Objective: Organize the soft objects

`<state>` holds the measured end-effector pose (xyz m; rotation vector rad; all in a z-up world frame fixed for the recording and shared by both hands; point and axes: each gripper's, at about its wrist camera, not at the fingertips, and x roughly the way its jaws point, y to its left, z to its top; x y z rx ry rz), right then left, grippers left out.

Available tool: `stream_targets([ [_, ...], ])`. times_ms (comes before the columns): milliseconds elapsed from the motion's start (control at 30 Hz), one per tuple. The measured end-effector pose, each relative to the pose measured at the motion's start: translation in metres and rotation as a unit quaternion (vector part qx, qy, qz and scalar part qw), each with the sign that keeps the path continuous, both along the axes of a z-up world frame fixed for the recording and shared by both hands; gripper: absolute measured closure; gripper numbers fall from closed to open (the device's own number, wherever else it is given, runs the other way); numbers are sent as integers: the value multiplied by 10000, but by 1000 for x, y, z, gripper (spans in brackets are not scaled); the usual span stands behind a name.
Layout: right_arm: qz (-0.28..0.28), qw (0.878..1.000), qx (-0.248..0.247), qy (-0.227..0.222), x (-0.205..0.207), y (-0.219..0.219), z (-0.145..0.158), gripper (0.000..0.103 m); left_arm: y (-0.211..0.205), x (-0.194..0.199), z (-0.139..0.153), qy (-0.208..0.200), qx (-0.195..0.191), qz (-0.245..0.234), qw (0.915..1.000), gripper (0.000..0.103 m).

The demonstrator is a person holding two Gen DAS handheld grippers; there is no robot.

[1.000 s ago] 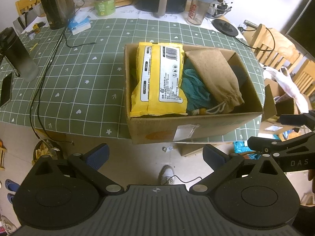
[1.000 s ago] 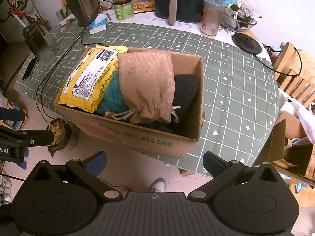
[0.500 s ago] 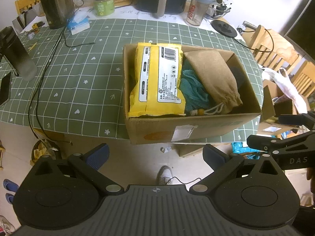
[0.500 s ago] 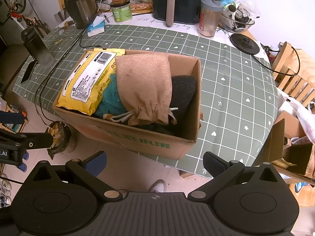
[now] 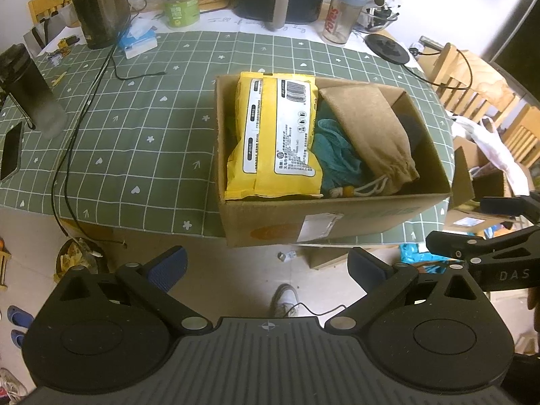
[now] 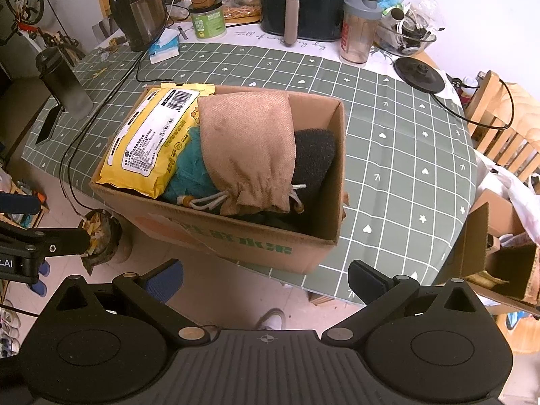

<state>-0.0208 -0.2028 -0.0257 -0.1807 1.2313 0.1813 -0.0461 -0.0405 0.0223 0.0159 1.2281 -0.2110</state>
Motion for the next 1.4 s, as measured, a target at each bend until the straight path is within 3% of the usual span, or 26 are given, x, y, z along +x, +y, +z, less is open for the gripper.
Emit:
stream_targets([
  [1400,-200,9998,-11,48,8,0,5,0,-5,8,8,-104,165,-164,9997,0],
])
